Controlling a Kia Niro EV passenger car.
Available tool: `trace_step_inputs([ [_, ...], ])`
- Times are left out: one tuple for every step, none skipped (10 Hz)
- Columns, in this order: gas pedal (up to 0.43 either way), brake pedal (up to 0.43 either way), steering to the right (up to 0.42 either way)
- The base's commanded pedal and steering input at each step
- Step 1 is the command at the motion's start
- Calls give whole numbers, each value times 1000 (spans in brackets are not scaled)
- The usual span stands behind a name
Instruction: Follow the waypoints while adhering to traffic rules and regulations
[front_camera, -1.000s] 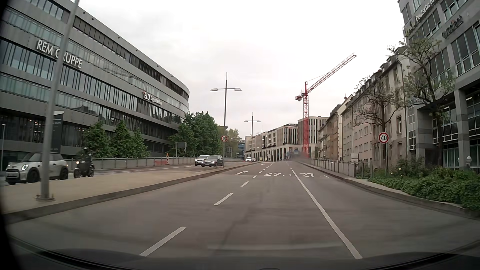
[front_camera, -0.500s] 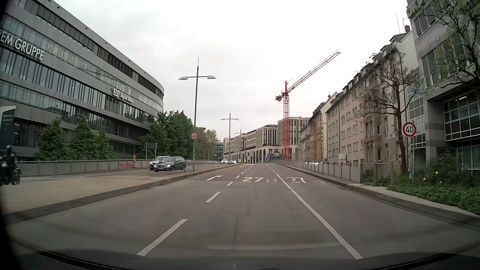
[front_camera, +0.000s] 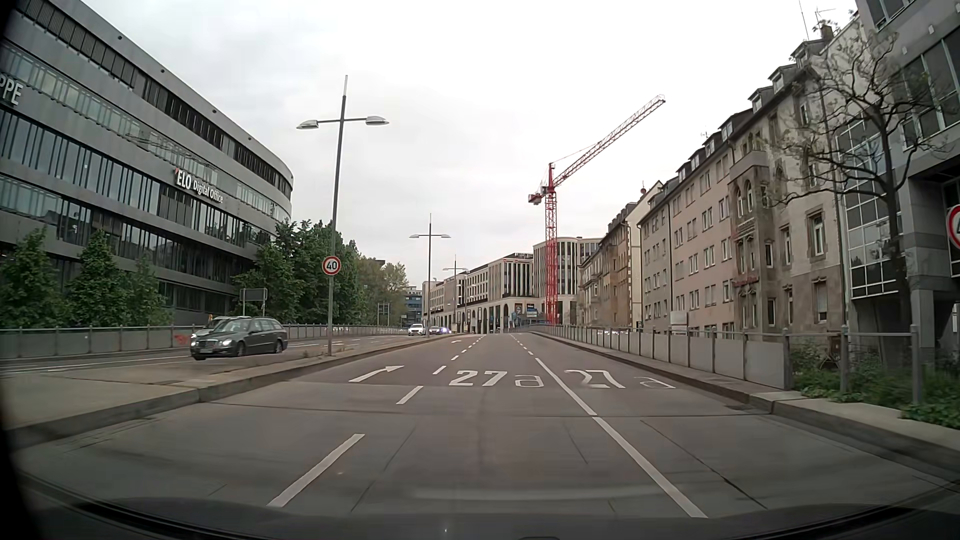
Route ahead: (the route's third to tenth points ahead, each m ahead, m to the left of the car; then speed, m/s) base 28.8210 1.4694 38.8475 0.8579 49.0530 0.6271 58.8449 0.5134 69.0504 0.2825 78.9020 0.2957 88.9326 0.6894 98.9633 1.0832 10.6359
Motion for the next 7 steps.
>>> trace_step_inputs([
  [138,0,8],
  [138,0,7],
  [138,0,4],
  [138,0,3],
  [138,0,3],
  [130,0,3],
  [130,0,3],
])
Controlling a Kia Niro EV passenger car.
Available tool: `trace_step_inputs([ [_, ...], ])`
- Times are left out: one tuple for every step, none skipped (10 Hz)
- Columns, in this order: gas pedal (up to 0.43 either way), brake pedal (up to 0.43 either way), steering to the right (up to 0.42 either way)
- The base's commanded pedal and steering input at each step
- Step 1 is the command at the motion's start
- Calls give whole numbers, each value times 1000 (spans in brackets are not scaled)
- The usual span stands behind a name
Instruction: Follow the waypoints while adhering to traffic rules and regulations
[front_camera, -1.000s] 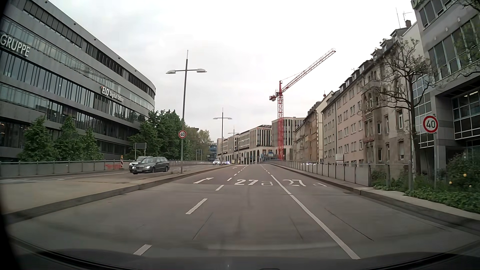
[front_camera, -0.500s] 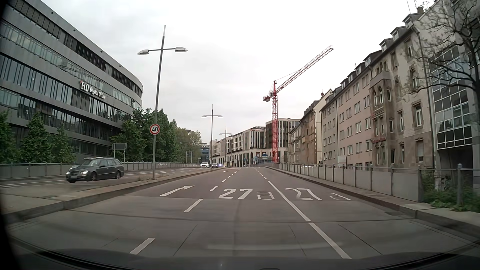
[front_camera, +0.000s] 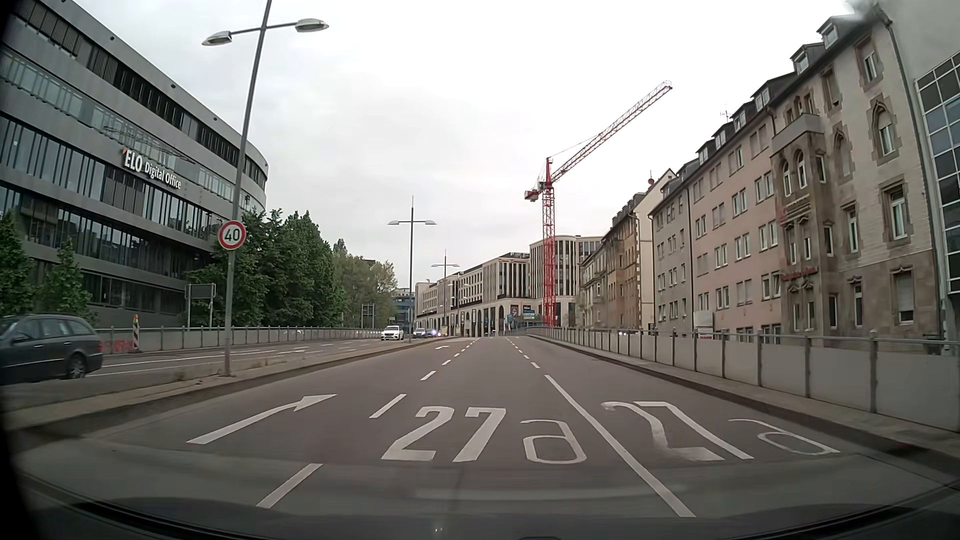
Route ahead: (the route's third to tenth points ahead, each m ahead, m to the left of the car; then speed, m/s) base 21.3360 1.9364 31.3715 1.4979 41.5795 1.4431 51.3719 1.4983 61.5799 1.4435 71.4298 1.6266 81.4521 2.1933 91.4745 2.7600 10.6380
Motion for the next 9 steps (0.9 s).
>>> trace_step_inputs([
  [130,0,3],
  [130,0,3],
  [130,0,4],
  [118,0,5],
  [98,0,5],
  [98,0,6],
  [98,0,7],
  [98,0,8],
  [98,0,10],
])
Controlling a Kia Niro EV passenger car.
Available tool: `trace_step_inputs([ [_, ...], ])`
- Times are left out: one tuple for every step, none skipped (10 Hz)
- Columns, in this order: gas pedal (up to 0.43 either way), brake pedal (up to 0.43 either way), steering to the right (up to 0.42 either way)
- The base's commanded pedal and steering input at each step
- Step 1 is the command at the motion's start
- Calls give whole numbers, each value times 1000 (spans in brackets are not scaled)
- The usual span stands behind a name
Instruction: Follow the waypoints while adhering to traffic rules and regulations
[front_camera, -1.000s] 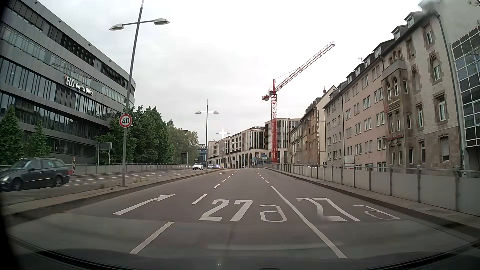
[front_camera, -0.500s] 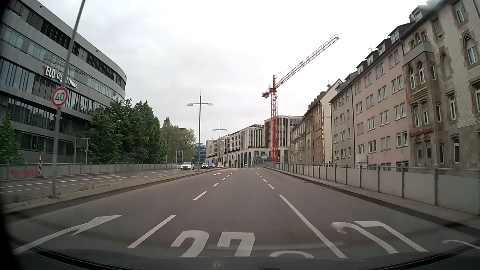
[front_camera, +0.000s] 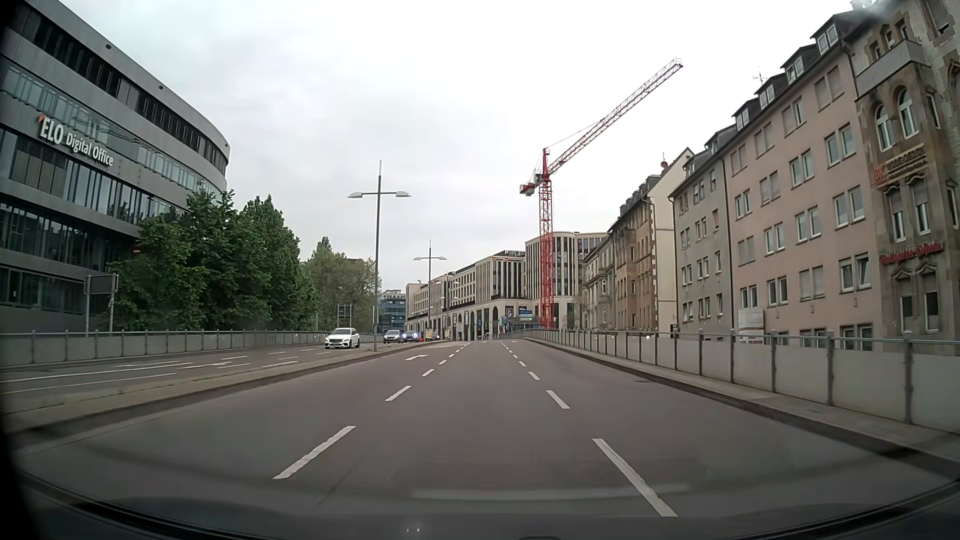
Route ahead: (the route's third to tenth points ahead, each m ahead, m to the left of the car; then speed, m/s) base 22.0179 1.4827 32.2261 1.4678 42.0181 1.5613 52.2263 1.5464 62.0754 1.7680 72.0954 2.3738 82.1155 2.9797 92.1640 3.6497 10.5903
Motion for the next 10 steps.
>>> trace_step_inputs([
  [98,0,15],
  [98,0,18],
  [98,0,19],
  [98,0,20],
  [110,0,26],
  [110,0,32],
  [110,0,34],
  [110,0,35],
  [110,0,35],
  [118,0,38],
])
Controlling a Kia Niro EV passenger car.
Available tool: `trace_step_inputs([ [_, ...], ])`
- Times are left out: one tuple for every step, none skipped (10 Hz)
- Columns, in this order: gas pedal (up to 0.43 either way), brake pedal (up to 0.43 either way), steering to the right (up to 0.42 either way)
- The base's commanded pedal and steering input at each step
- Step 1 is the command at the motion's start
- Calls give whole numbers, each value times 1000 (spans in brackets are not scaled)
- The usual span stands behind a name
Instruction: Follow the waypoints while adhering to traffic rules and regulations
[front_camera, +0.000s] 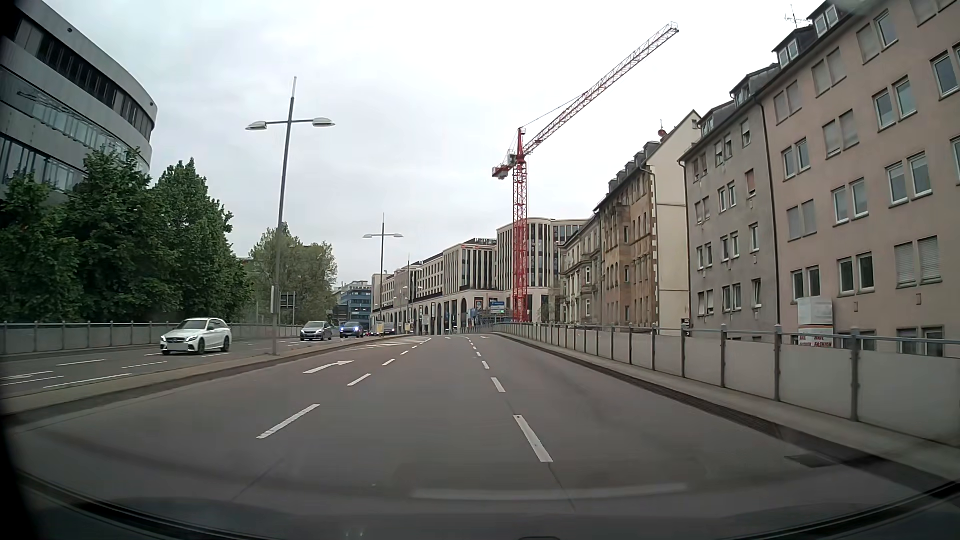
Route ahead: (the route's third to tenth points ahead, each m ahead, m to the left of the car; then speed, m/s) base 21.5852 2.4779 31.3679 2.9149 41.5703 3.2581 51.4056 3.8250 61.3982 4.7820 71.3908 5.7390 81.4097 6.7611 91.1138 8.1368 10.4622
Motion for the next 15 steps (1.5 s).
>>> trace_step_inputs([
  [118,0,38],
  [118,0,38],
  [130,0,37],
  [130,0,35],
  [138,0,31],
  [138,0,19],
  [138,0,5],
  [138,0,-2],
  [138,0,-3],
  [138,0,-8],
  [138,0,-21],
  [138,0,-29],
  [138,0,-28],
  [138,0,-26],
  [138,0,-24],
])
